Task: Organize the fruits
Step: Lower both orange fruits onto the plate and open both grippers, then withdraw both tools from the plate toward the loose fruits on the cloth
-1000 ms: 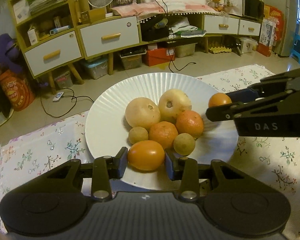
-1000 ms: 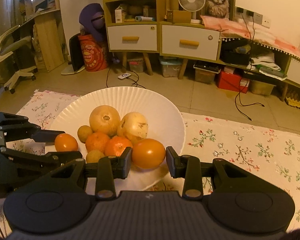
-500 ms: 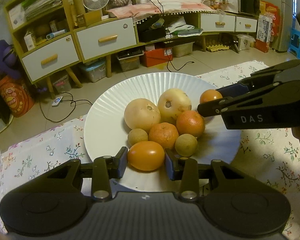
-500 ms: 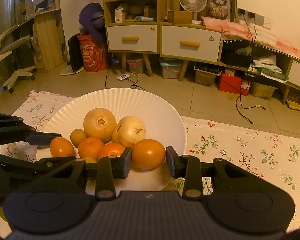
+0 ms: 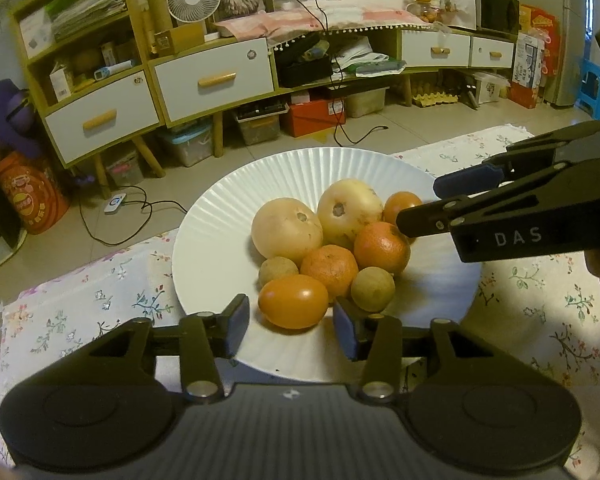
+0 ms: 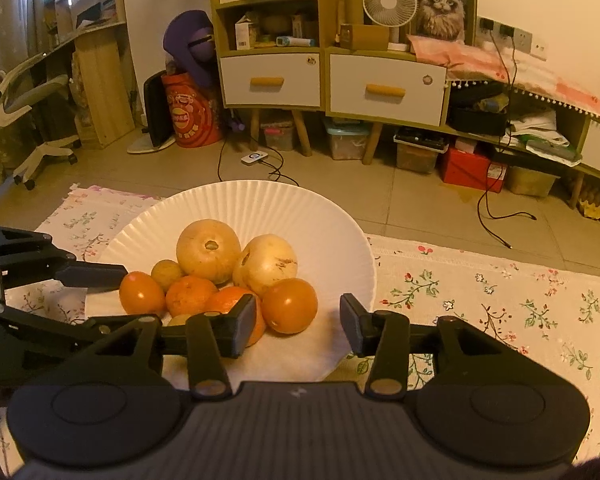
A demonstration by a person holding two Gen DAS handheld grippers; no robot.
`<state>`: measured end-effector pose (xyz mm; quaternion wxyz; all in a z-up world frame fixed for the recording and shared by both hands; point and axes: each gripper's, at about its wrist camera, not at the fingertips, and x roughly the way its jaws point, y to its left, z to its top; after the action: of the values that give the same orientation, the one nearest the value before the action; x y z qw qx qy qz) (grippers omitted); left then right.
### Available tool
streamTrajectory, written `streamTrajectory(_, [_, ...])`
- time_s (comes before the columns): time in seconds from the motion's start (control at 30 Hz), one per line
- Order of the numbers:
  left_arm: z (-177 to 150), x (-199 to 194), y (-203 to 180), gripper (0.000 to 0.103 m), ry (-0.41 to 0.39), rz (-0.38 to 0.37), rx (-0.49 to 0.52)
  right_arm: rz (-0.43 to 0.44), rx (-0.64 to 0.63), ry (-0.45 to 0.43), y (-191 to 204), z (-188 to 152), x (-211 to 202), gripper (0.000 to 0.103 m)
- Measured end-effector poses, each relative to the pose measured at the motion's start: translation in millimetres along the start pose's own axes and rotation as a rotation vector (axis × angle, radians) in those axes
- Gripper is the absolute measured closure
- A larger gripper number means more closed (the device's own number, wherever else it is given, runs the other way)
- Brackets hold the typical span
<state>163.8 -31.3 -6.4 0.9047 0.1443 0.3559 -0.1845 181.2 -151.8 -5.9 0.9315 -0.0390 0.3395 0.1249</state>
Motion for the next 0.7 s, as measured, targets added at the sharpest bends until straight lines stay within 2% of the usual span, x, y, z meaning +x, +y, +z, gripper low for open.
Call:
streamTrajectory(0.13, [-1, -4, 0, 0.056, -0.008, -0.001, 0.0, 0.003, -0.001, -0.002, 1, 1, -5, 0.054])
streamTrajectory(0.7, [-8, -37, -4, 0.037, -0.025, 0.0, -0.007, -0.011, 0.008, 0.002, 9, -3, -38, 0.034])
